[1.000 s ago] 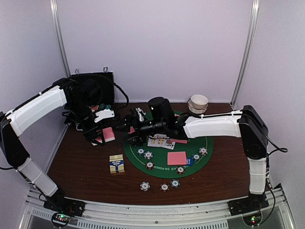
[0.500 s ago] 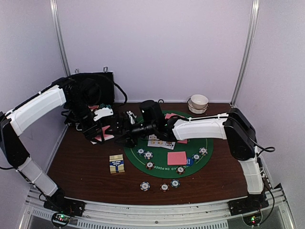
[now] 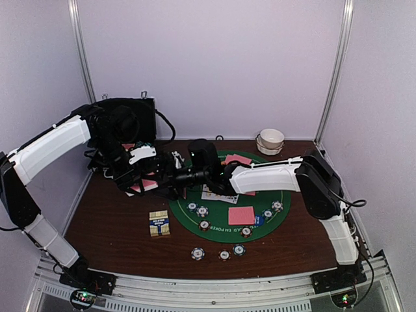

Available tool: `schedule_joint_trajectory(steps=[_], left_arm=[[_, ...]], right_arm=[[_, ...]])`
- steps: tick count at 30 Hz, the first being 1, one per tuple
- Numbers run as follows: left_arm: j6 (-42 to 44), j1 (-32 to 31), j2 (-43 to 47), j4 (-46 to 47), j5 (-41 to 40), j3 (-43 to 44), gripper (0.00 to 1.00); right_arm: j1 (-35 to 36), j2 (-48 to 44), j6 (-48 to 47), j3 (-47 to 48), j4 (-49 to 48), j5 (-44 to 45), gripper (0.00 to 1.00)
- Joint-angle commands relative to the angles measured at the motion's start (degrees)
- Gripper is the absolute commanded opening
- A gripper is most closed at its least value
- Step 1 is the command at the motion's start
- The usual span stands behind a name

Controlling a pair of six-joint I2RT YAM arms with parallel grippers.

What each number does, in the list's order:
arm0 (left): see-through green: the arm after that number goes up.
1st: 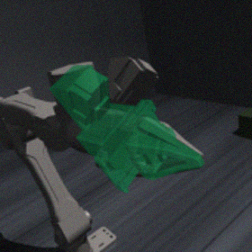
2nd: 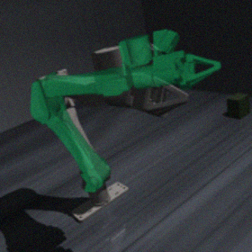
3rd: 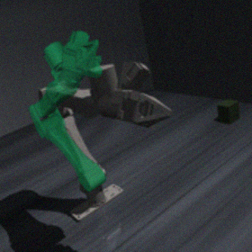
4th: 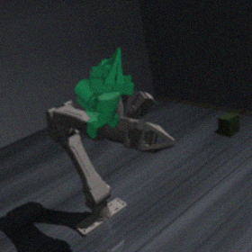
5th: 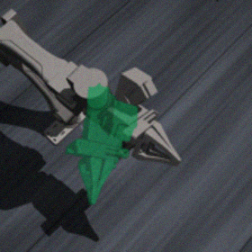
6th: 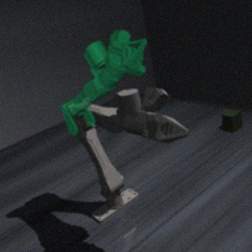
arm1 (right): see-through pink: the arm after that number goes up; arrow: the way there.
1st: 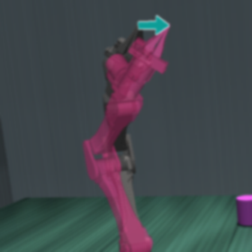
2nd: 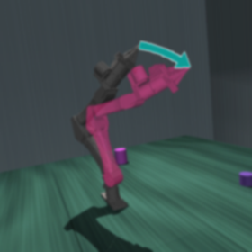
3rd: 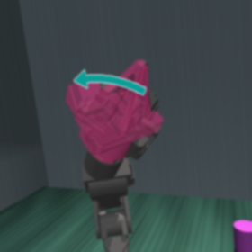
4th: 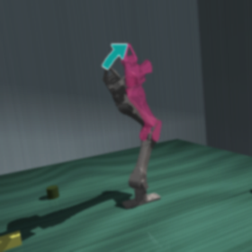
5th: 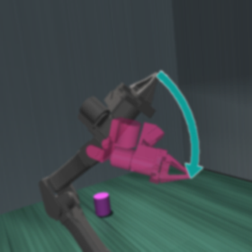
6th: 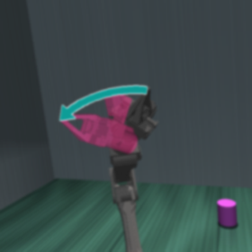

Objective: Distribute texas hold em gaming equipment

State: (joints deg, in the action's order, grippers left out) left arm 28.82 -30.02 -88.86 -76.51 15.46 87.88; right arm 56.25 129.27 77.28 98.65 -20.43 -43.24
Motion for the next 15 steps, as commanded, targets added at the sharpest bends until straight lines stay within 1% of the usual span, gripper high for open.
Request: schedule_joint_trajectory(steps=[1, 7, 11, 13, 15], left_arm=[[0.2, -0.1, 0.2, 0.6, 1.5, 1.3, 0.00], [0.6, -0.1, 0.4, 0.5, 1.6, 1.2, 0.00], [0.8, -0.1, 0.4, 0.4, 1.5, 1.2, 0.00], [0.8, -0.1, 0.4, 0.4, 1.2, 1.2, 0.00], [0.9, -0.1, 0.5, 0.4, 1.0, 1.5, 0.00]], right_arm=[[0.1, 2.1, 2.1, 3.1, -2.9, 0.0, 0.79], [0.0, 4.2, 3.8, 4.9, -3.4, -0.8, 0.77], [-0.6, 4.3, 3.4, 4.8, -2.2, -1.2, 0.72], [-1.1, 3.9, 2.5, 4.4, -0.6, -1.4, 0.70], [-1.5, 3.1, 0.2, 4.3, 4.2, -1.4, 0.68]])
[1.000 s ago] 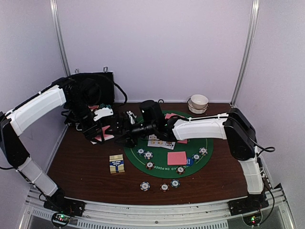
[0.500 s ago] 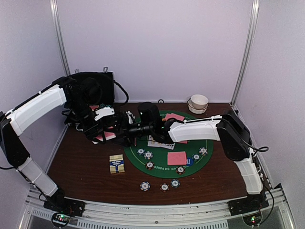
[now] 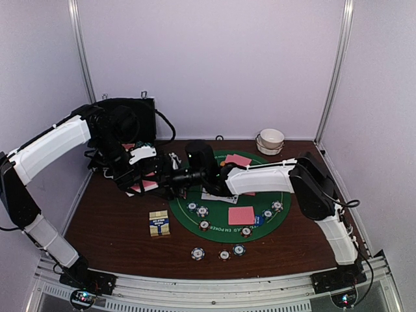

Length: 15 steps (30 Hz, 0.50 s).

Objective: Distribute texas hold em gaming equipment

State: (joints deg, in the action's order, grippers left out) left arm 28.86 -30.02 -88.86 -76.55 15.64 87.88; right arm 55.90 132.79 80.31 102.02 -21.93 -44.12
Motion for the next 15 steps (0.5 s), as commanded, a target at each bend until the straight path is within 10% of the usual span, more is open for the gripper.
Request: schedule_joint_trajectory(steps=[1, 15], left_arm=[[0.9, -0.1, 0.4, 0.4, 0.6, 1.6, 0.00], [1.1, -0.1, 0.8, 0.4, 0.2, 0.8, 0.00]], right_arm=[[-1.3, -1.0, -3.8, 0.6, 7.4, -0.5, 0.67], [-3.8, -8.5, -8.6, -6.6, 10.7, -1.2, 0.52]])
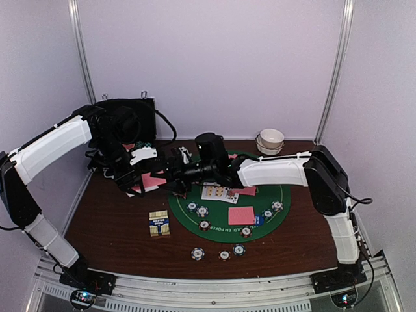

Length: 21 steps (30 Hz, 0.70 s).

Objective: Distribute texas hold em gaming equipment

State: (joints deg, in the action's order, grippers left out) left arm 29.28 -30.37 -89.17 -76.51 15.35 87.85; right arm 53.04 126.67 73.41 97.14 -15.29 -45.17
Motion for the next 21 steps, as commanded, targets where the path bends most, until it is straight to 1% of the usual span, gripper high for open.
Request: schedule_joint_trajectory(steps=[1, 8, 15, 18, 20, 21], left_arm=[[0.7, 0.2, 0.9, 0.4, 0.6, 0.8, 0.00], [0.8, 0.2, 0.8, 0.4, 0.1, 0.4, 0.00], [0.8, 0.2, 0.8, 0.7, -1.0, -0.1, 0.00], [0.9, 0.2, 0.8, 0.9, -1.5, -0.4, 0.00], [1.0, 0.2, 0.8, 0.9, -1.8, -0.7, 0.00], [1.0, 0.2, 0.9, 1.0, -1.9, -0.9, 0.00]], right_arm=[[-0.9, -2.8, -1.6, -1.7, 3.8, -0.4, 0.51], [-1.0, -6.1, -0.7, -2.9, 2.4, -1.3, 0.37], [-1.2, -7.7, 1.5, -4.2, 0.3, -1.5, 0.16], [-1.3, -8.3, 1.6, -4.7, 0.5, -1.4, 0.06], [-1.7, -8.9, 1.1, -5.2, 1.4, -1.3, 0.01], [-2.0, -9.2, 0.9, -5.6, 1.8, -1.4, 0.00]])
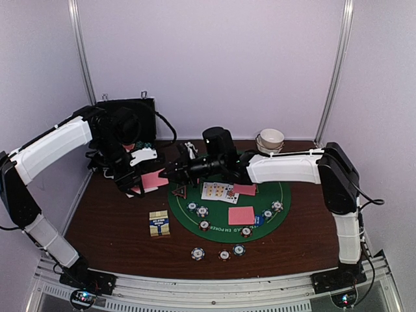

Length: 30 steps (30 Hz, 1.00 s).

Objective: Distribute texas hold em gaming equipment

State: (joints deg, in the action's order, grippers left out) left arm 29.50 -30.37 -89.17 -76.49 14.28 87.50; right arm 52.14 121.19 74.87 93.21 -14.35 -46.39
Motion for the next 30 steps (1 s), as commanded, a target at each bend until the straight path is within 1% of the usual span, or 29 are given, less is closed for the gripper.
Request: schedule_joint_trajectory(steps=[1, 9, 13, 17, 21, 25, 28, 30], left_arm=[[0.9, 0.2, 0.9, 1.1, -1.0, -0.7, 0.00], [0.9, 0.2, 1.2, 1.5, -1.6, -1.3, 0.00], [0.9, 0.2, 1.4, 1.9, -2.4, -2.0, 0.00], [0.9, 0.2, 1.7, 2.4, -3.2, -3.1, 0.00], [0.9, 0.4, 1.9, 3.0, -3.7, -4.1, 0.00], [0.9, 1.1, 2.0, 3.3, -3.4, -4.6, 0.00], [1.2, 1.4, 2.3, 3.2, -3.4, -5.0, 0.00], [1.2, 1.5, 2.5, 3.1, -3.3, -5.1, 0.00]], right_arm=[[-1.3, -4.2, -0.8, -2.2, 1.0, -0.2, 0.00], [-4.2, -8.0, -0.4, -7.7, -0.3, -1.4, 0.00], [-7.3, -11.0, -0.9, -12.5, -0.7, -2.4, 0.00], [-11.9, -15.1, -5.3, -18.5, 3.0, -2.6, 0.00], [-18.0, -18.6, -11.8, -24.8, 9.4, -1.7, 0.00], [-24.5, -20.0, -19.1, -29.4, 16.6, 0.7, 0.00], [-28.4, -19.6, -20.9, -32.4, 15.9, 1.0, 0.00], [-30.2, -18.9, -23.1, -33.0, 17.6, 1.7, 0.00]])
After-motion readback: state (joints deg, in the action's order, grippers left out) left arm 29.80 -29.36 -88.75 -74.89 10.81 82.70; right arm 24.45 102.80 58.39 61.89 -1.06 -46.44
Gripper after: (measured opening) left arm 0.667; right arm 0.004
